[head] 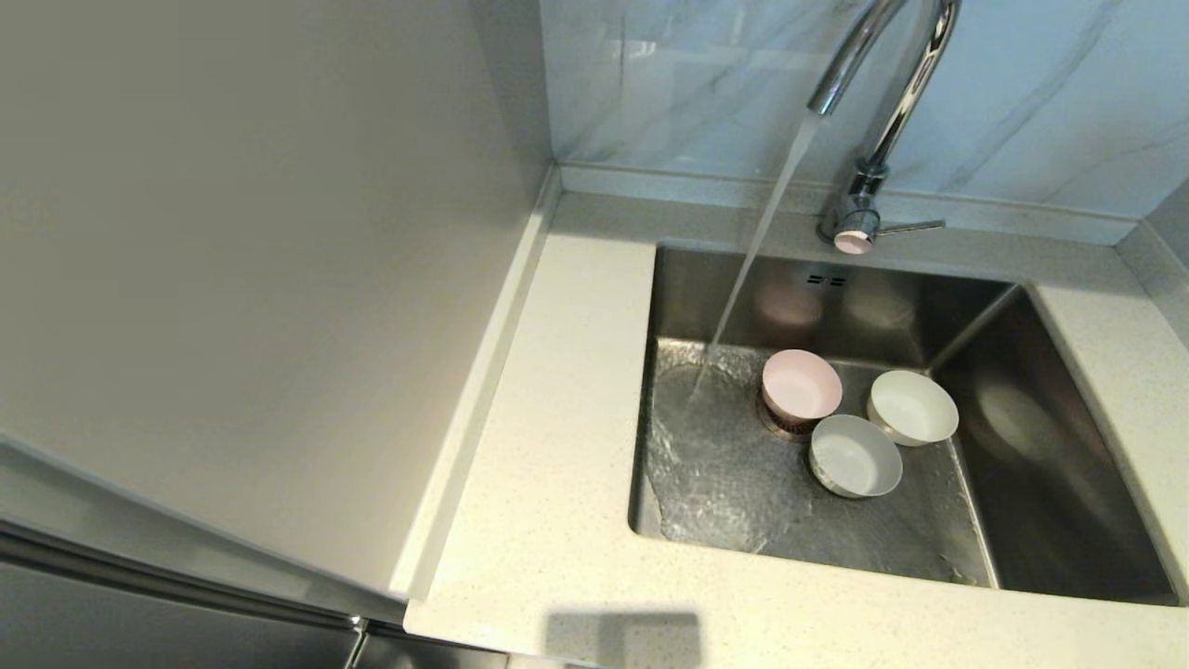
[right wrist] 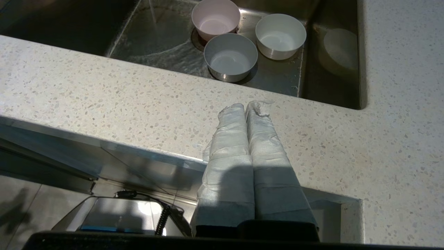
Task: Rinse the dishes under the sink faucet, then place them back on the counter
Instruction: Wait for the water to rinse the bowl
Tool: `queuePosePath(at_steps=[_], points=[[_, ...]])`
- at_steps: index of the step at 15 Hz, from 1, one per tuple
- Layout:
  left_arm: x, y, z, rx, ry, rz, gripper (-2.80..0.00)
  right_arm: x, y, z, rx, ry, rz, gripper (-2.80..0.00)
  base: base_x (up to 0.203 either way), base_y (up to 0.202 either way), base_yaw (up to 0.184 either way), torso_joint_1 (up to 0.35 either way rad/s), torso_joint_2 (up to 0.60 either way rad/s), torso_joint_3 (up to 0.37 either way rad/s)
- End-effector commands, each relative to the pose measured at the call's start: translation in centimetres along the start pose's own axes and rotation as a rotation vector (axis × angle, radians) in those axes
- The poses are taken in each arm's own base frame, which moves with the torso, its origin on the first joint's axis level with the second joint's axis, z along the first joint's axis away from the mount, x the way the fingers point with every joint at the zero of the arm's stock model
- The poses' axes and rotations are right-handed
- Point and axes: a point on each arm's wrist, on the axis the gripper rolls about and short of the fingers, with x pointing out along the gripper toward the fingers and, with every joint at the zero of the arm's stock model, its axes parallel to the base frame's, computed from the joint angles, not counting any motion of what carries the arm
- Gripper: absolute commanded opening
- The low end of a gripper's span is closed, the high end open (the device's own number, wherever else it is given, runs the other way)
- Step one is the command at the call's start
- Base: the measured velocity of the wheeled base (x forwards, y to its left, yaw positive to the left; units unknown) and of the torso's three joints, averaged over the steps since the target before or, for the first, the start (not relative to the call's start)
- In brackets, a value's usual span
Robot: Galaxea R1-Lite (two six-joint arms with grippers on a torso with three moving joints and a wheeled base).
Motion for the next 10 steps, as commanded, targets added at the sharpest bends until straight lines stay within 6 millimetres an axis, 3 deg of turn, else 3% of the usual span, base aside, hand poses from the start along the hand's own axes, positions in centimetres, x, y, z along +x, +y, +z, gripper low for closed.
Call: queuePosePath(at_steps=[1,10], points=[[-0.02,0.00,0.00,0.000,-0.003,0.001,-2.80,0.06,0.00,0.02,-0.001,0.009,0.001,-2.80,0.000,0.000,0.000,0.000,0.00,0.000],[-0.02,0.00,0.00,0.000,-0.003,0.001,-2.80,-0.12,0.00,-0.09,-0.001,-0.015,0.001,-2.80,0.000,0.000,0.000,0.000,0.00,0.000]])
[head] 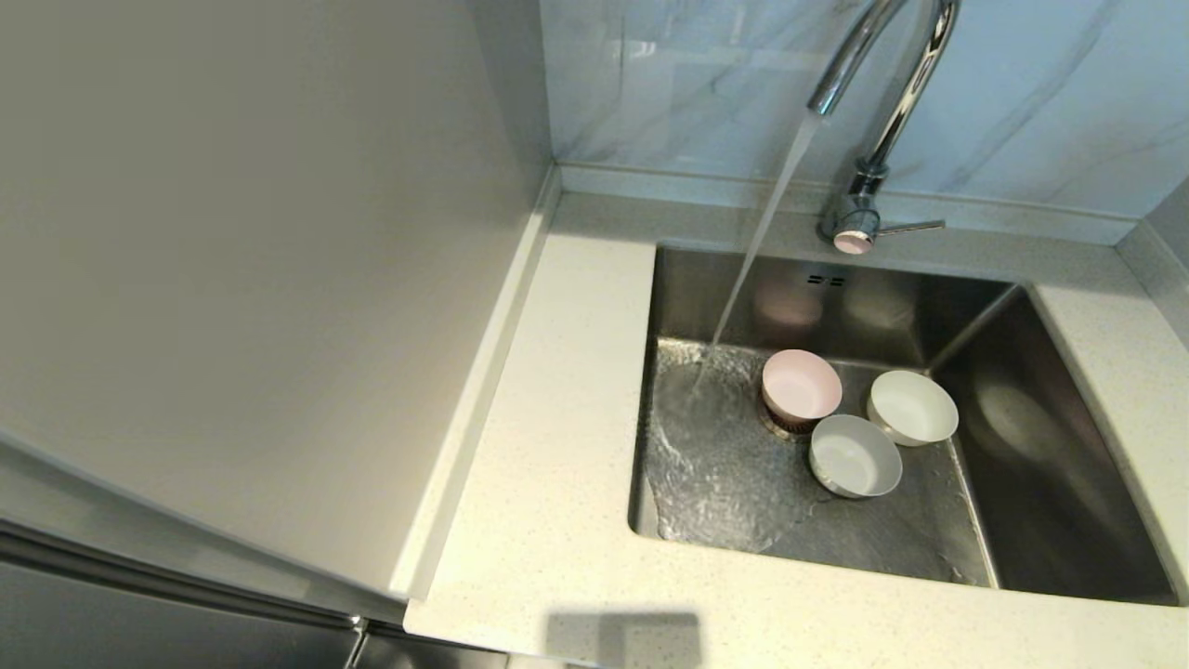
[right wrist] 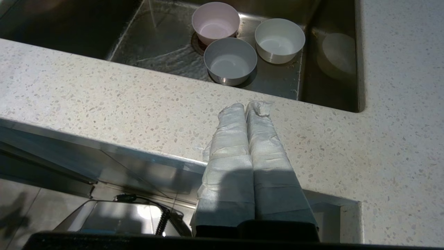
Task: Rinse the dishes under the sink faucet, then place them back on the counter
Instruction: Wait for the water to rinse the bowl
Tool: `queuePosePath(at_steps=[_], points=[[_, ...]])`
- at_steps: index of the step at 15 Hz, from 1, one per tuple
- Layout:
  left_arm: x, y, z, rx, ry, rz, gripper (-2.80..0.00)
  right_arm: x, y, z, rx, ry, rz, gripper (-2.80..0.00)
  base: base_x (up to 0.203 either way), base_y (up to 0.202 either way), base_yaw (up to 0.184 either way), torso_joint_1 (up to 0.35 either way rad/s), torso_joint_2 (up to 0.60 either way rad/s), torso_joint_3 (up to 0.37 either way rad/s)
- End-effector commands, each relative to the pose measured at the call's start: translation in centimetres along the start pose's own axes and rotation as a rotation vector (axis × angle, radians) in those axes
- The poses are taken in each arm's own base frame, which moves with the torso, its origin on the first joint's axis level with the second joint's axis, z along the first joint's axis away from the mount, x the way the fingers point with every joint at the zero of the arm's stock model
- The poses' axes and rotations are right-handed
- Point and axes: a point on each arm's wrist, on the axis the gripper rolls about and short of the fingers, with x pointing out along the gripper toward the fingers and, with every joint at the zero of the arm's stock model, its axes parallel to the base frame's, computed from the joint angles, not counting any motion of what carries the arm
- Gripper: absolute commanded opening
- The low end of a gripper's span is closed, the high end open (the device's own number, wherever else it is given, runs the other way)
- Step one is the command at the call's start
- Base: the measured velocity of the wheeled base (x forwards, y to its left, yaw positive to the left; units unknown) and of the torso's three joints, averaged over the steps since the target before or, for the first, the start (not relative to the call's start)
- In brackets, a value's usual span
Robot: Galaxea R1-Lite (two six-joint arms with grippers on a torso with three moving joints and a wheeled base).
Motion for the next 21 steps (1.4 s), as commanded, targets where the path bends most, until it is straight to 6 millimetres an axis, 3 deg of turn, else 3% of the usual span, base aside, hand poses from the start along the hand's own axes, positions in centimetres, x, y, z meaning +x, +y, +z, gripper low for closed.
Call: queuePosePath(at_steps=[1,21], points=[[-0.02,0.00,0.00,0.000,-0.003,0.001,-2.80,0.01,0.00,-0.02,0.000,0.001,0.001,-2.80,0.000,0.000,0.000,0.000,0.00,0.000],[-0.02,0.00,0.00,0.000,-0.003,0.001,-2.80,0.01,0.00,-0.03,0.000,0.002,0.001,-2.80,0.000,0.000,0.000,0.000,0.00,0.000]])
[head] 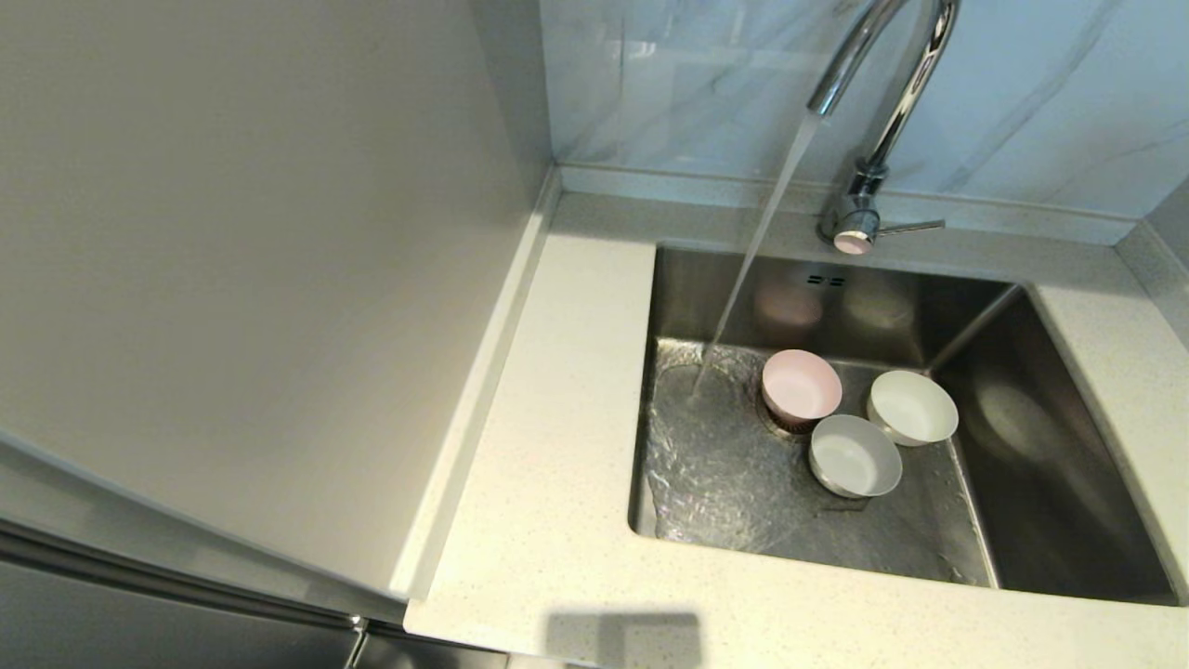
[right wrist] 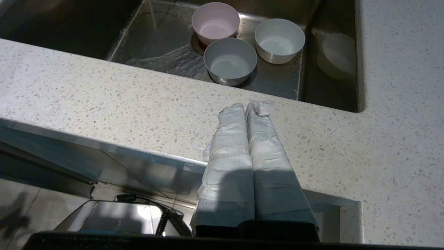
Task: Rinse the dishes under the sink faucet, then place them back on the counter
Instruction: Wait for the water to rinse the bowl
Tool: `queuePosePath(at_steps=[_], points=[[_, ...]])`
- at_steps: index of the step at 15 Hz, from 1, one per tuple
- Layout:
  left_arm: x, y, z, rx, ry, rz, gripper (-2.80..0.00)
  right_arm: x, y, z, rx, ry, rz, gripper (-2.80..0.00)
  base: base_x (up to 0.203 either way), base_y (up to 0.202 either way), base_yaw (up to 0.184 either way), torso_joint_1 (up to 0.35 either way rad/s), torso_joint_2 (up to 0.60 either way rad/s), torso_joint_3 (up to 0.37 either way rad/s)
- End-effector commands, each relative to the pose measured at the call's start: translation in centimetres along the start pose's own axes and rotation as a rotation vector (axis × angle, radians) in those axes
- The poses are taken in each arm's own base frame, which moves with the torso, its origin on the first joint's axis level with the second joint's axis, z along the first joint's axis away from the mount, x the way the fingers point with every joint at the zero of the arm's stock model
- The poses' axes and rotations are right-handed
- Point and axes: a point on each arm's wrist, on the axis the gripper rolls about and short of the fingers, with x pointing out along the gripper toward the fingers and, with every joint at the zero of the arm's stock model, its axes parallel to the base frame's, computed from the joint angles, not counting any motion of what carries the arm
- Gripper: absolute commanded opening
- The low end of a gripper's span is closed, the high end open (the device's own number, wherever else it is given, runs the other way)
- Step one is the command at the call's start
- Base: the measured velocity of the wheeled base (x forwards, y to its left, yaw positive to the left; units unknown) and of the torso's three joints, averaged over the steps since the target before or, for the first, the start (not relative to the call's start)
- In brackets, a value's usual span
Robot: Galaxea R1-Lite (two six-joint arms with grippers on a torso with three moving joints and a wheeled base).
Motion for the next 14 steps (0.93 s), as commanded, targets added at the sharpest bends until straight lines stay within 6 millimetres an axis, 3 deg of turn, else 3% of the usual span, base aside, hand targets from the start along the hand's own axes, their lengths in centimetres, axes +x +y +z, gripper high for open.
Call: queuePosePath(at_steps=[1,14], points=[[-0.02,0.00,0.00,0.000,-0.003,0.001,-2.80,0.00,0.00,0.03,-0.001,0.001,0.001,-2.80,0.000,0.000,0.000,0.000,0.00,0.000],[-0.02,0.00,0.00,0.000,-0.003,0.001,-2.80,0.00,0.00,0.03,-0.001,0.001,0.001,-2.80,0.000,0.000,0.000,0.000,0.00,0.000]])
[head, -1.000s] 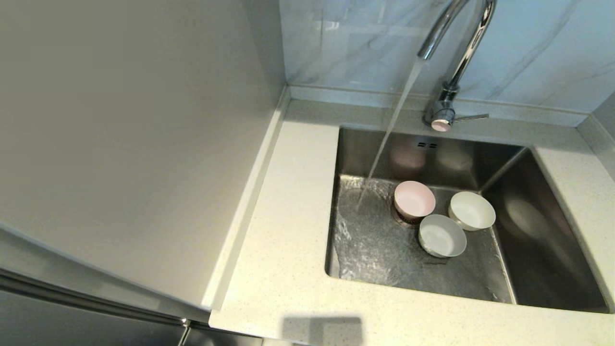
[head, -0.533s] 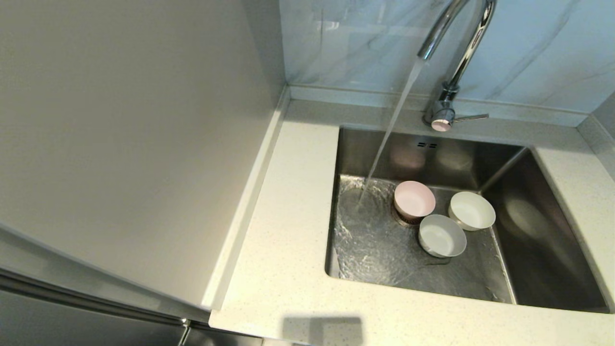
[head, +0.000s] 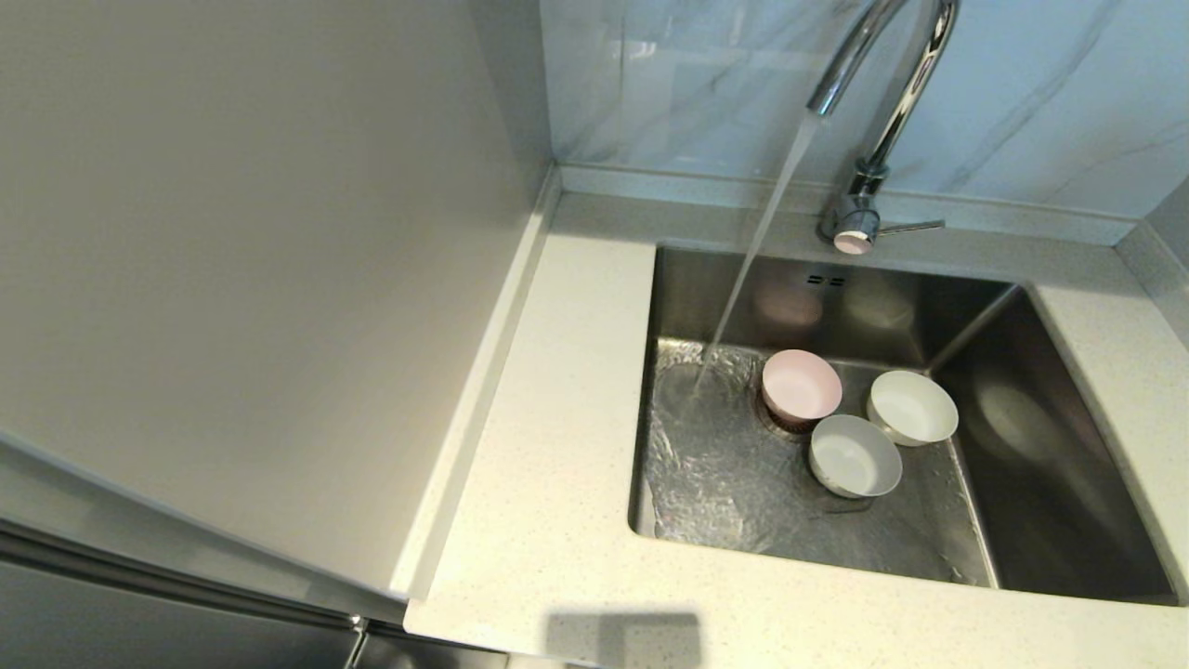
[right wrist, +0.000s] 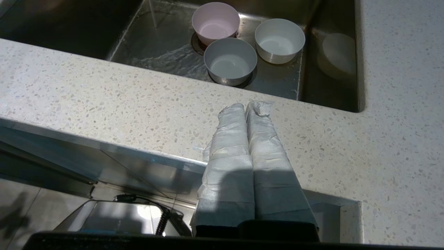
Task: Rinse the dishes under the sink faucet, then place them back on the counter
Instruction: Wait for the water to rinse the bowl
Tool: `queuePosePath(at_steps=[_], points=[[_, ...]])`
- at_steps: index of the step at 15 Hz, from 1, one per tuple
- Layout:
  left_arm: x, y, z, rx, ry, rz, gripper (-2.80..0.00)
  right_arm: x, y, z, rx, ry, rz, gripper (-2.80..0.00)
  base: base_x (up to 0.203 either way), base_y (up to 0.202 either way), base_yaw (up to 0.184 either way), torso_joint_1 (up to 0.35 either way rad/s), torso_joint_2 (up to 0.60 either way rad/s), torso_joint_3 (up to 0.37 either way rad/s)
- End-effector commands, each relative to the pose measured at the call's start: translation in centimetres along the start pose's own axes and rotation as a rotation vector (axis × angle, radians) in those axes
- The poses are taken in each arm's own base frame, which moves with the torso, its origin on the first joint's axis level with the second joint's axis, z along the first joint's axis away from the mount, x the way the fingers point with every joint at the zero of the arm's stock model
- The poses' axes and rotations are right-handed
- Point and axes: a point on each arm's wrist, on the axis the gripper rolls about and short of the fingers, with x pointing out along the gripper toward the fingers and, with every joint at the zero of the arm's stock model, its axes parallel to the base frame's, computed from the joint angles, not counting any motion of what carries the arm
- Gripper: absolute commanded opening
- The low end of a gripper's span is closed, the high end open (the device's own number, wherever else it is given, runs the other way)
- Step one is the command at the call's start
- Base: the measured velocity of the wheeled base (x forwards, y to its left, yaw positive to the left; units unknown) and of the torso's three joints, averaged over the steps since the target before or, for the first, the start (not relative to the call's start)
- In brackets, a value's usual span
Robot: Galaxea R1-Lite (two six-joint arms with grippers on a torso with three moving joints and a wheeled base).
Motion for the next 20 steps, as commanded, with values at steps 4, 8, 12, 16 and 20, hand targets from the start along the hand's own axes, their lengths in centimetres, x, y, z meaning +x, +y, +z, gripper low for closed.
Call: queuePosePath(at_steps=[4,8,12,16,20], points=[[0.0,0.0,0.0,-0.002,-0.004,0.001,-2.80,0.0,0.0,0.0,-0.023,0.004,0.008,-2.80,0.000,0.000,0.000,0.000,0.00,0.000],[0.0,0.0,0.0,-0.001,-0.004,0.000,-2.80,0.3,0.0,0.1,-0.041,0.046,0.003,-2.80,0.000,0.000,0.000,0.000,0.00,0.000],[0.0,0.0,0.0,0.000,-0.004,0.000,-2.80,1.4,0.0,2.7,-0.042,0.132,0.006,-2.80,0.000,0.000,0.000,0.000,0.00,0.000],[0.0,0.0,0.0,-0.002,-0.004,0.000,-2.80,4.5,-0.1,7.0,-0.041,0.252,0.014,-2.80,0.000,0.000,0.000,0.000,0.00,0.000],[0.0,0.0,0.0,0.000,-0.004,0.001,-2.80,10.5,-0.2,12.9,0.029,0.331,0.016,-2.80,0.000,0.000,0.000,0.000,0.00,0.000]])
